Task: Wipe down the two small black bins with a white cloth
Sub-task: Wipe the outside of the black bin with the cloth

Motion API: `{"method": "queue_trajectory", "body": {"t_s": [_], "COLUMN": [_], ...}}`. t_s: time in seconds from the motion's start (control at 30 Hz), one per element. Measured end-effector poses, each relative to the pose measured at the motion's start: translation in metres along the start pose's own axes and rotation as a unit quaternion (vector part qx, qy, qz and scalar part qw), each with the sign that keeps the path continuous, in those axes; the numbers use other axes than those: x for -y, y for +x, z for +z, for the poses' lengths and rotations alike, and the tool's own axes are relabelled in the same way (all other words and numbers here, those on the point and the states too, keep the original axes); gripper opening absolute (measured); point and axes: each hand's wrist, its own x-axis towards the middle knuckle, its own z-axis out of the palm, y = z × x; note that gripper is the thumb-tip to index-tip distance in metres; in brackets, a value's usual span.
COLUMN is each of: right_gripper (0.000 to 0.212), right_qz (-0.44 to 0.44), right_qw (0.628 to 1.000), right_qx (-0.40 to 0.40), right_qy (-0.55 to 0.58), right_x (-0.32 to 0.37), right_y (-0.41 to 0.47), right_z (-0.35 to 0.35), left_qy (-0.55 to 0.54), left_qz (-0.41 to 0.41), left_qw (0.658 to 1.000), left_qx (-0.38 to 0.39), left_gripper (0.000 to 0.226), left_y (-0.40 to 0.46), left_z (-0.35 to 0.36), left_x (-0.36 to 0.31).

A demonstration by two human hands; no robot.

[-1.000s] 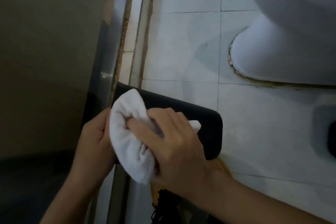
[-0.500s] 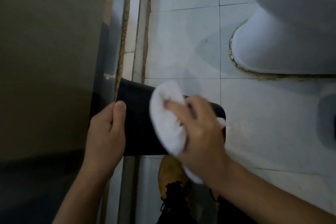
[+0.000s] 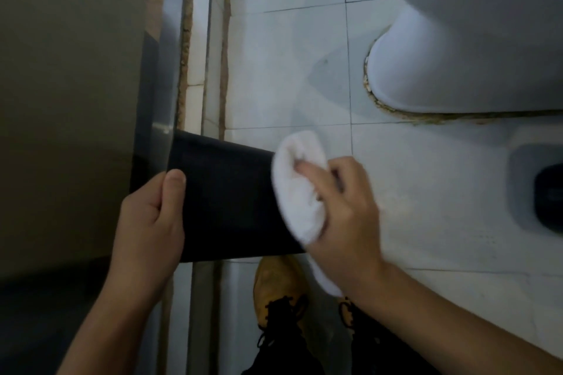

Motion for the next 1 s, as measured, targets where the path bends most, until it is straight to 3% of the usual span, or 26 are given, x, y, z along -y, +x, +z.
{"method": "queue_trajectory", "body": {"t_s": [0.1,0.17,0.23,0.3,0.4,0.53,0.63,0.77,0.87,0.97,1.0], "right_gripper": [0.028,0.030,0.032,0.053,0.051,0.053,0.060,0.052,0.052,0.026,0.030], "right_qz": [-0.116,-0.139,-0.076,0.048,0.151,0.126,0.043,-0.065,-0.038,0.059,0.094], "right_qw": [0.992,0.989,0.996,0.998,0.988,0.992,0.995,0.984,0.981,0.982,0.982], "right_qx": [0.027,0.032,0.013,-0.016,-0.026,-0.006,0.038,0.106,0.124,0.101,0.087], "right_qy": [0.028,0.035,0.040,0.040,0.035,0.023,0.079,0.128,0.143,0.148,0.139], "right_x": [0.038,0.034,0.009,-0.019,-0.035,-0.016,0.024,0.075,0.074,0.038,0.021], "right_y": [-0.002,-0.003,-0.005,-0.009,-0.012,0.003,0.025,0.058,0.074,0.074,0.071], "right_z": [0.012,0.015,0.010,0.000,-0.007,0.000,0.012,0.036,0.043,0.029,0.021], "left_qy": [-0.013,-0.013,0.004,0.000,-0.007,-0.006,-0.008,0.002,0.014,0.010,-0.005], "left_qz": [-0.010,-0.008,0.005,0.002,-0.005,0.014,0.034,0.040,0.057,0.050,0.037], "left_qw": [1.000,1.000,1.000,1.000,1.000,1.000,0.999,0.998,0.996,0.997,0.998], "left_qx": [0.007,0.003,-0.001,0.001,-0.005,-0.012,-0.021,-0.053,-0.067,-0.061,-0.053], "left_gripper": [0.038,0.038,0.040,0.040,0.041,0.041,0.040,0.036,0.040,0.042,0.041], "left_y": [-0.002,-0.002,-0.001,-0.001,-0.004,-0.005,-0.005,-0.008,-0.004,-0.004,-0.006], "left_z": [-0.002,-0.002,-0.002,-0.002,0.000,0.002,0.002,0.004,0.005,0.005,0.005], "left_x": [0.003,0.005,0.006,0.005,0.002,0.004,0.007,0.008,0.008,0.010,0.011]}}
